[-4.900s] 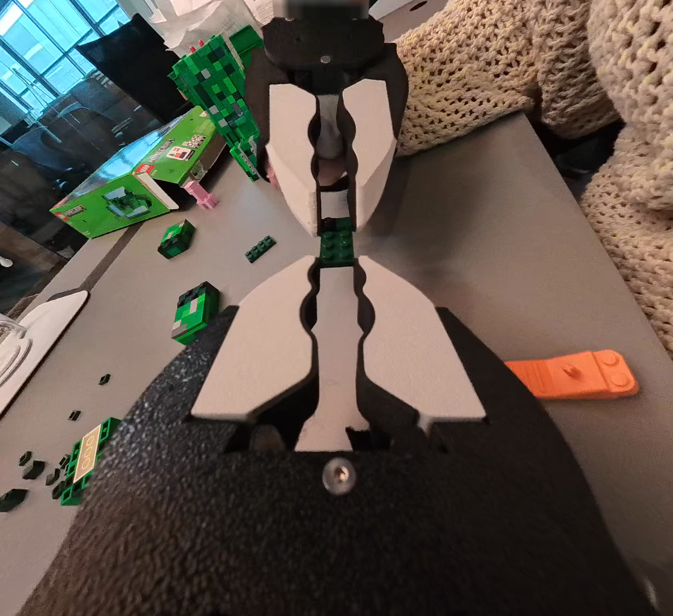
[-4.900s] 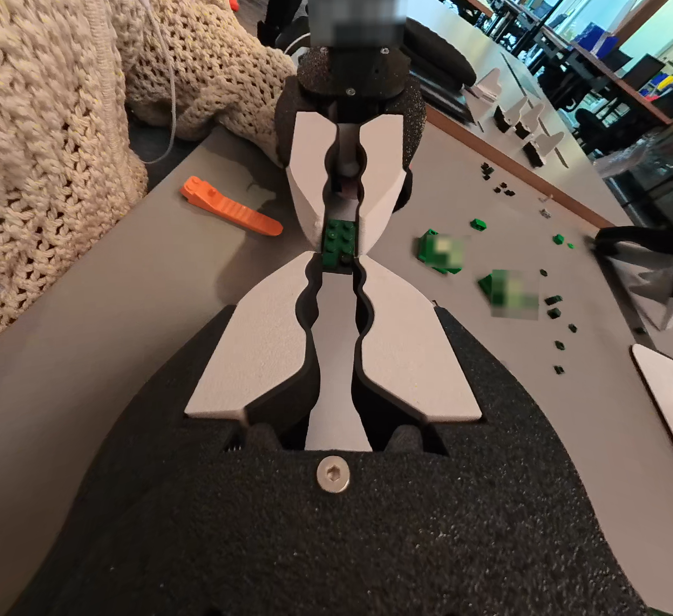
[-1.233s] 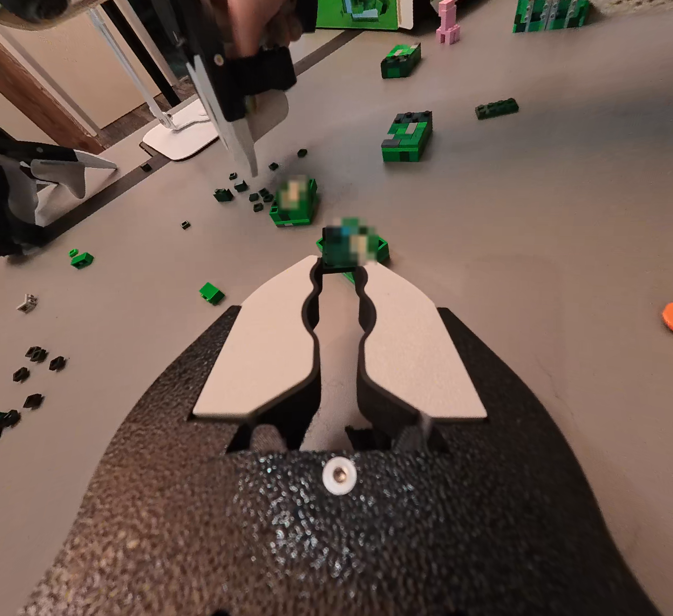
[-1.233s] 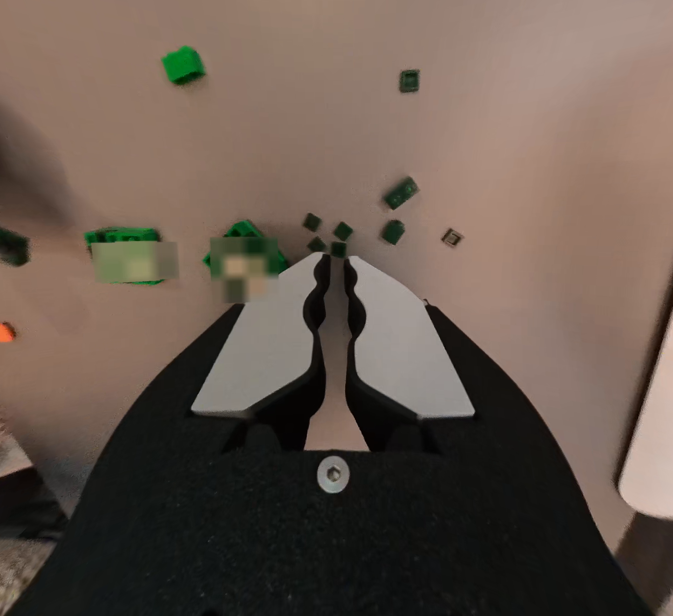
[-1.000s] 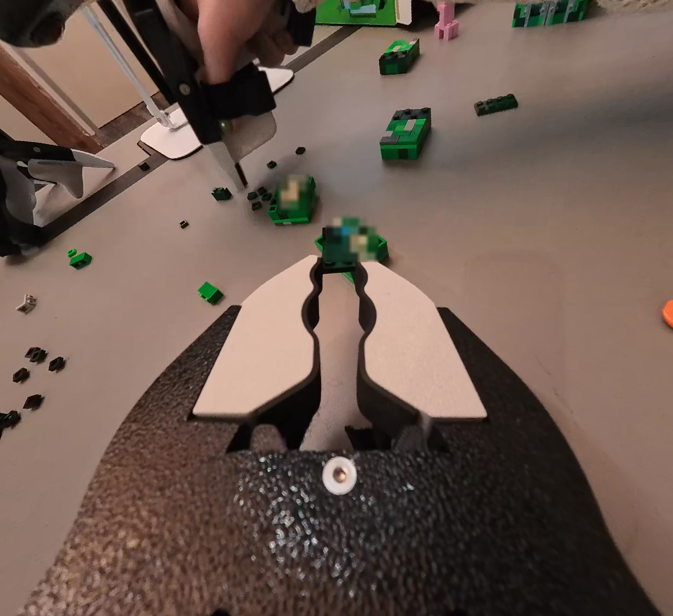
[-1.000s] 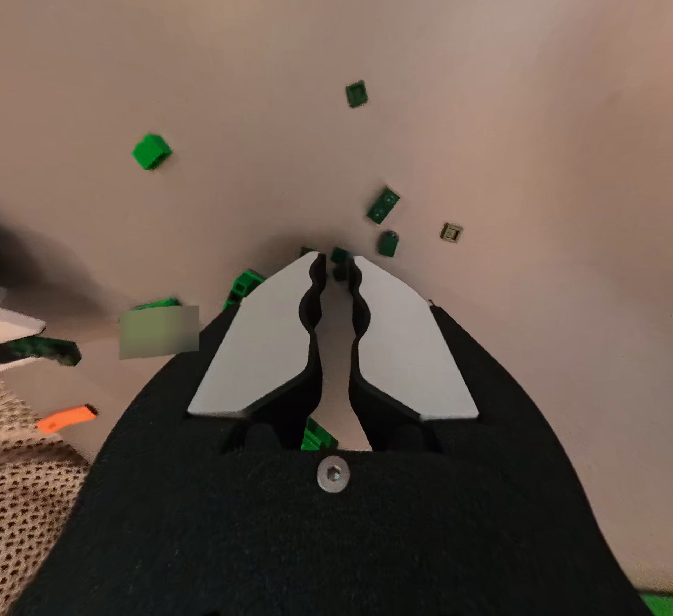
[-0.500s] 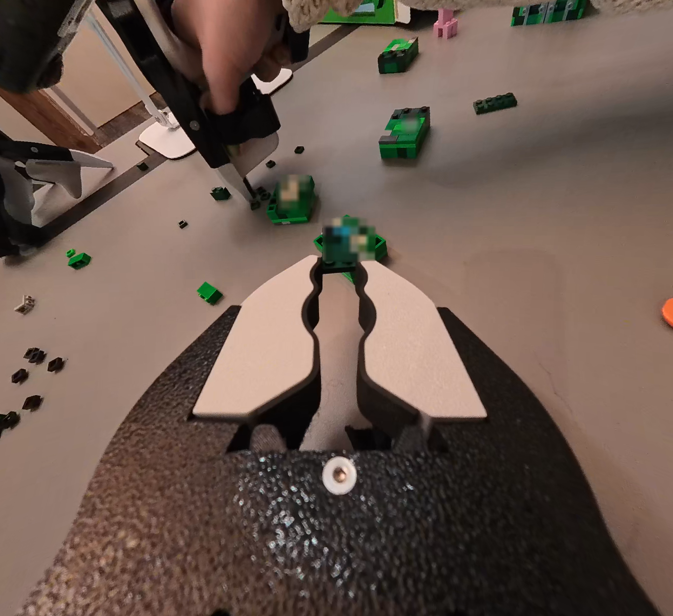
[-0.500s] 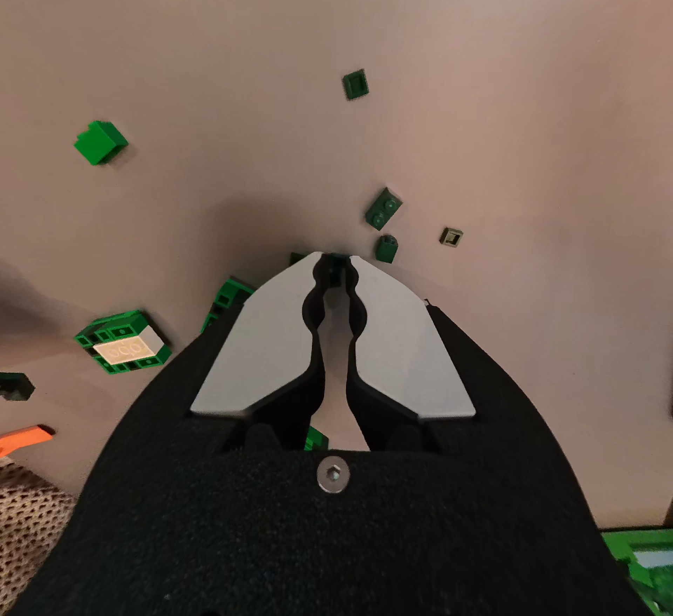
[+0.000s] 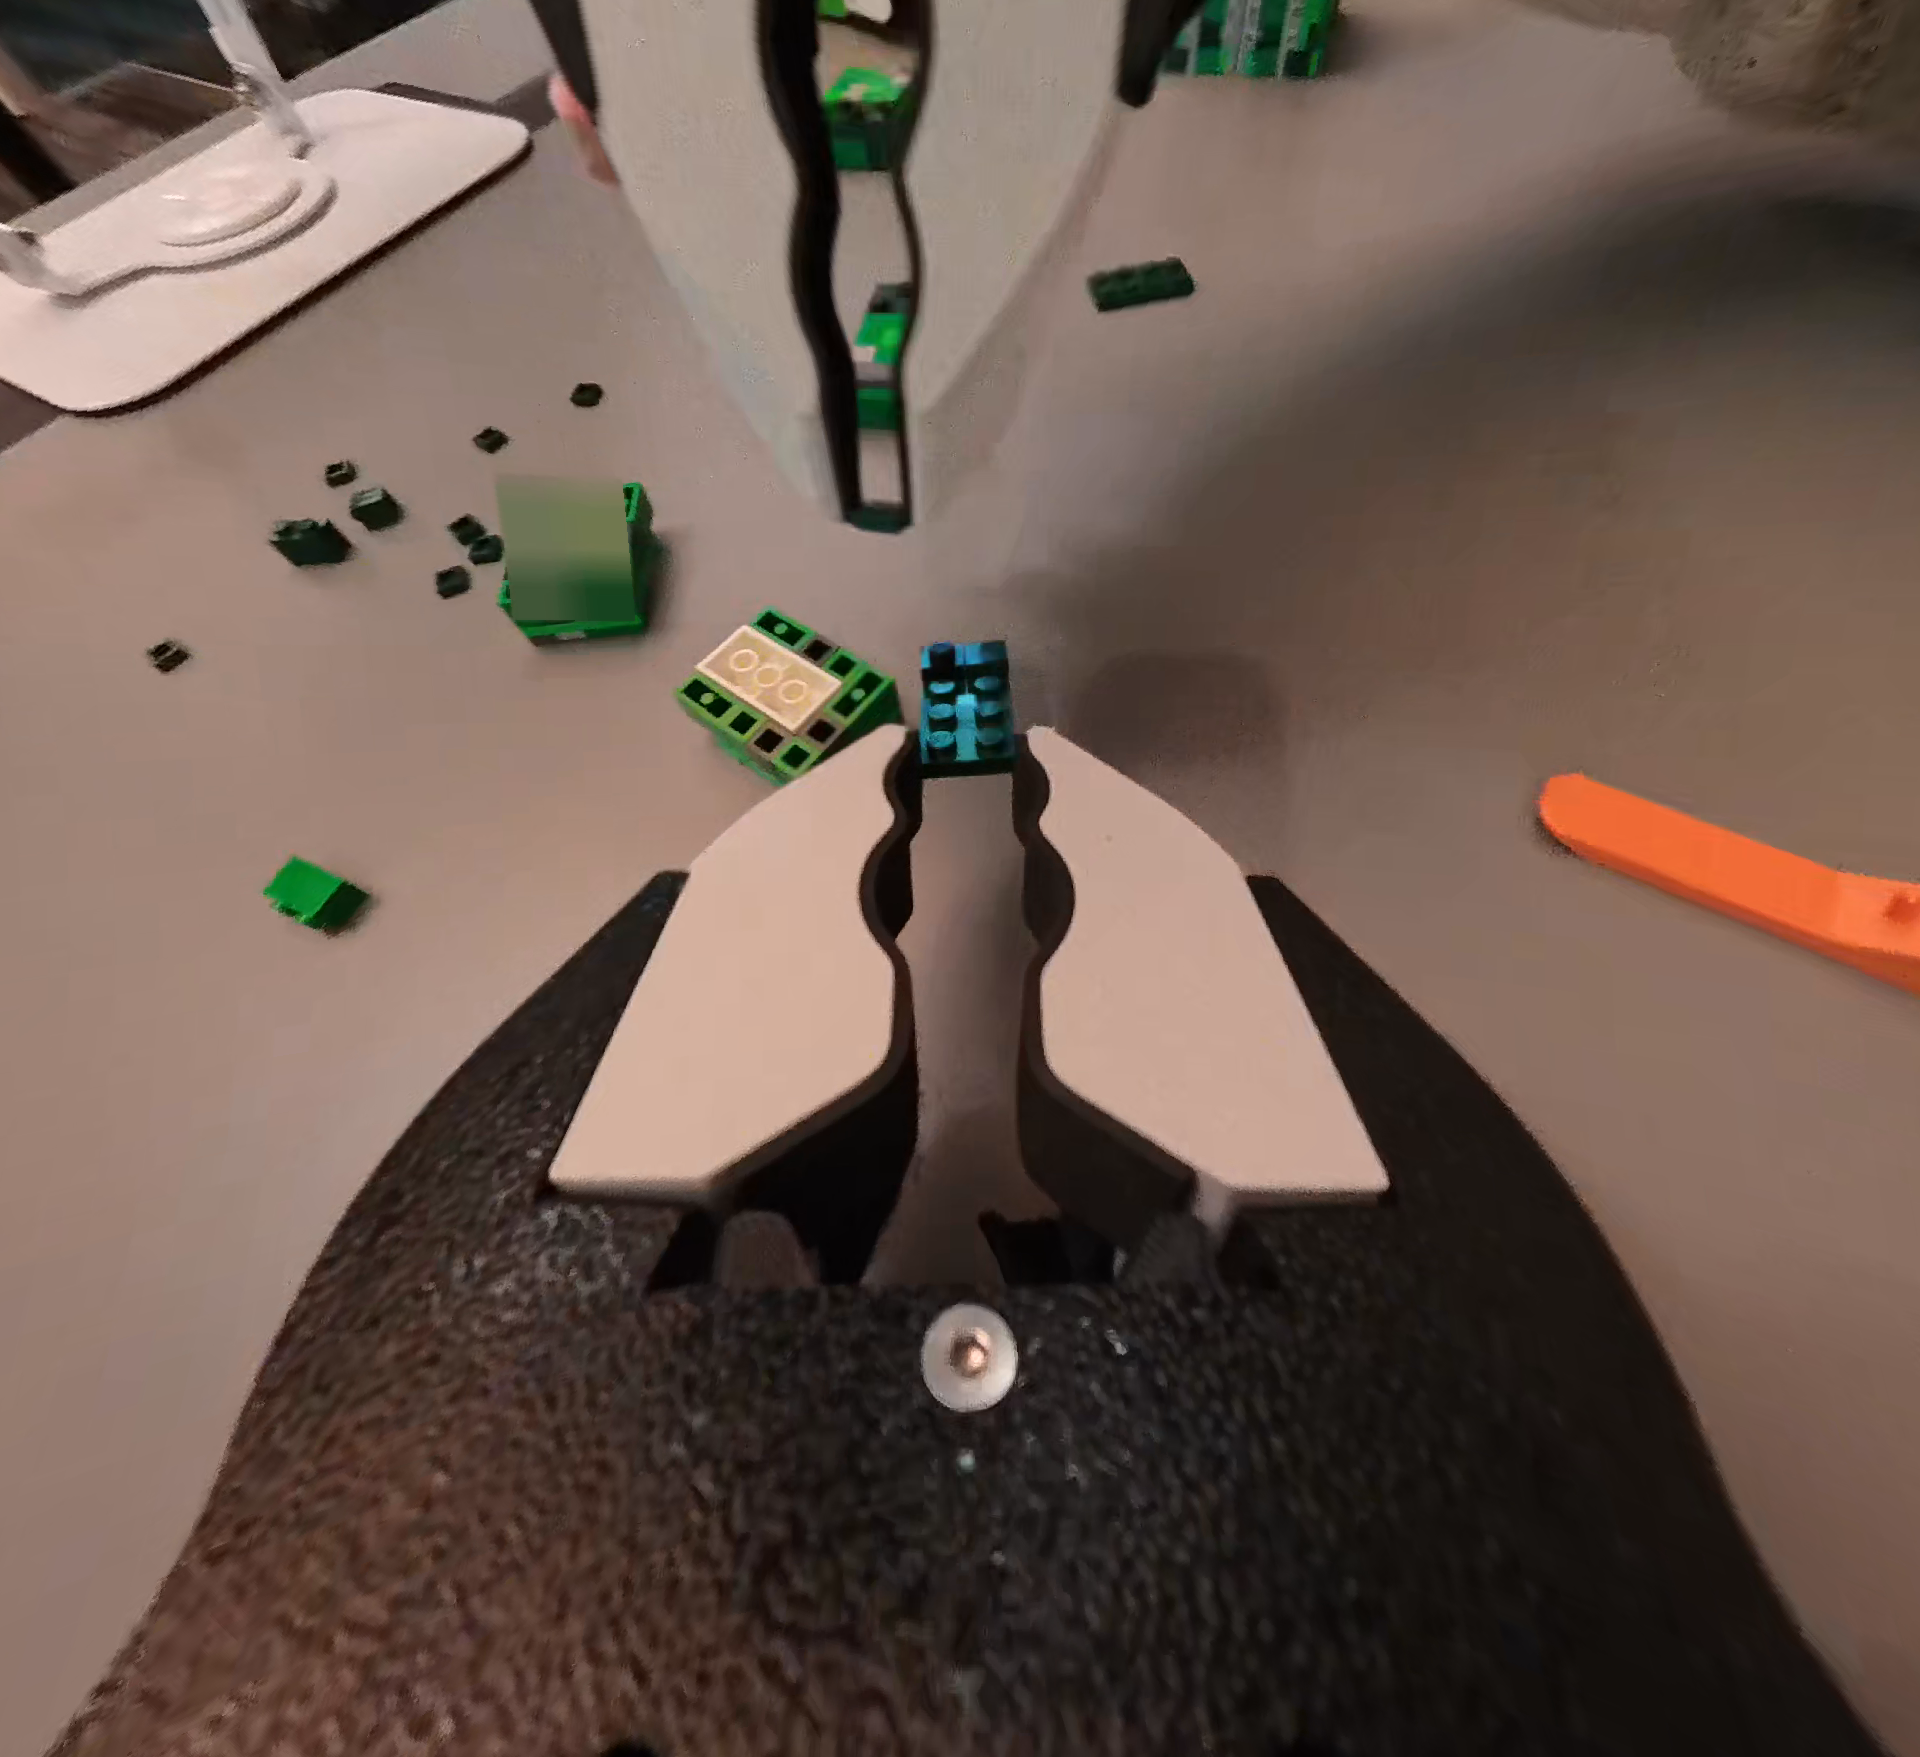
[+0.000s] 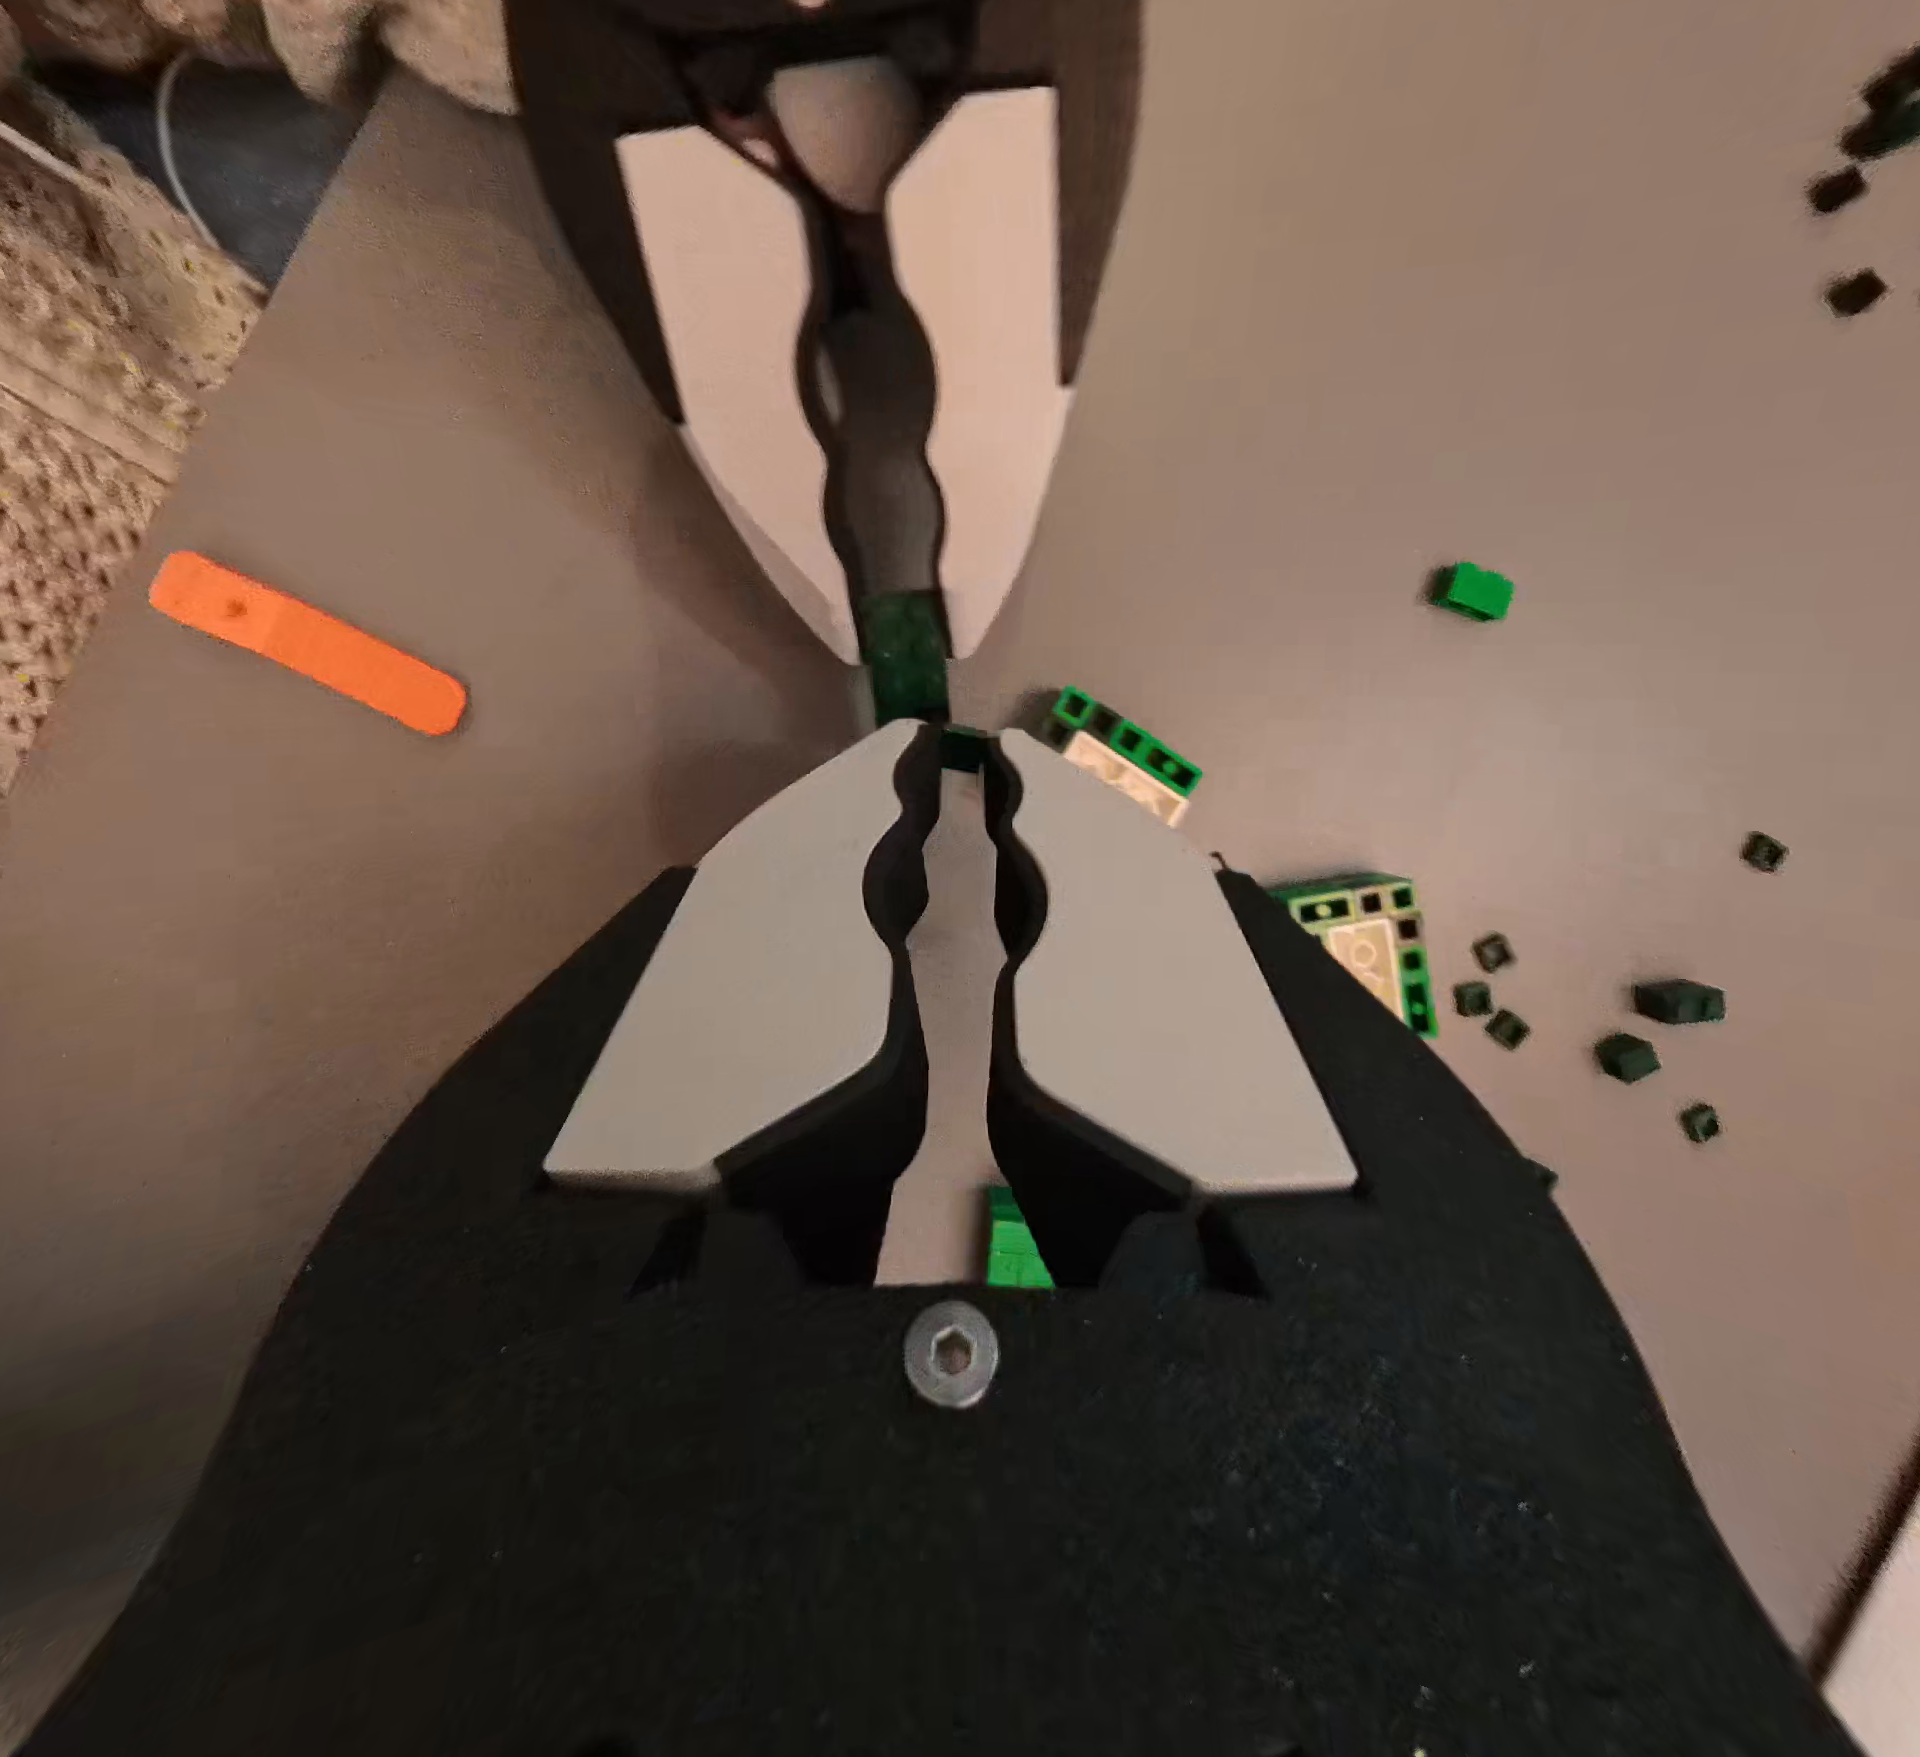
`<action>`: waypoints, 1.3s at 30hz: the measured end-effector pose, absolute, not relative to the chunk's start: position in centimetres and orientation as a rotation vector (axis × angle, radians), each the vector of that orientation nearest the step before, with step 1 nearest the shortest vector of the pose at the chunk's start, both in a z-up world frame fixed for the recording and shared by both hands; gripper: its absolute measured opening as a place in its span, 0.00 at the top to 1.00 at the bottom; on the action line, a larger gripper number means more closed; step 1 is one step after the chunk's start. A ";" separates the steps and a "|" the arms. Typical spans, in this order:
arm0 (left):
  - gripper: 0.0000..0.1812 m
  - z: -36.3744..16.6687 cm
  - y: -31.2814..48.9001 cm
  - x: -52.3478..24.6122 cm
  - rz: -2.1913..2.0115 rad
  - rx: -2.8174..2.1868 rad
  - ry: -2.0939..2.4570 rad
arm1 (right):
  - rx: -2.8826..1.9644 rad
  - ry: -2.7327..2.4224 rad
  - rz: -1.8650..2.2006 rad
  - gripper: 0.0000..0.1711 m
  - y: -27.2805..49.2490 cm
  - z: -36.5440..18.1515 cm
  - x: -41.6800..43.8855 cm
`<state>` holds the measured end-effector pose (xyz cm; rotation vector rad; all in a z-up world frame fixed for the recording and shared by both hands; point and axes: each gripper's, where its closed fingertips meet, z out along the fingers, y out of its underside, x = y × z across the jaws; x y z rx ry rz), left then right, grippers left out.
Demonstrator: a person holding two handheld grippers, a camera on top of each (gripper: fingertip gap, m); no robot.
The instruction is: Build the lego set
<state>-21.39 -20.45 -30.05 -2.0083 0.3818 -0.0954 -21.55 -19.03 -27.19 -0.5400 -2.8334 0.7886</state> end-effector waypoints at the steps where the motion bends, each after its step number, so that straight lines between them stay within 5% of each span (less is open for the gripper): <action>1: 0.91 -30.1 -20.5 -21.1 -0.094 -2.006 0.405 | -0.513 -2.838 0.776 0.95 -19.4 -27.4 -21.1; 31: 0.91 -29.9 -20.7 -19.5 -0.094 -1.958 0.551 | -0.334 -2.865 0.701 0.95 -20.7 -29.6 -19.5; 39: 0.91 -29.6 -20.6 -19.9 -0.090 -1.945 0.510 | -0.409 -2.718 0.724 0.83 -20.0 -29.0 -19.3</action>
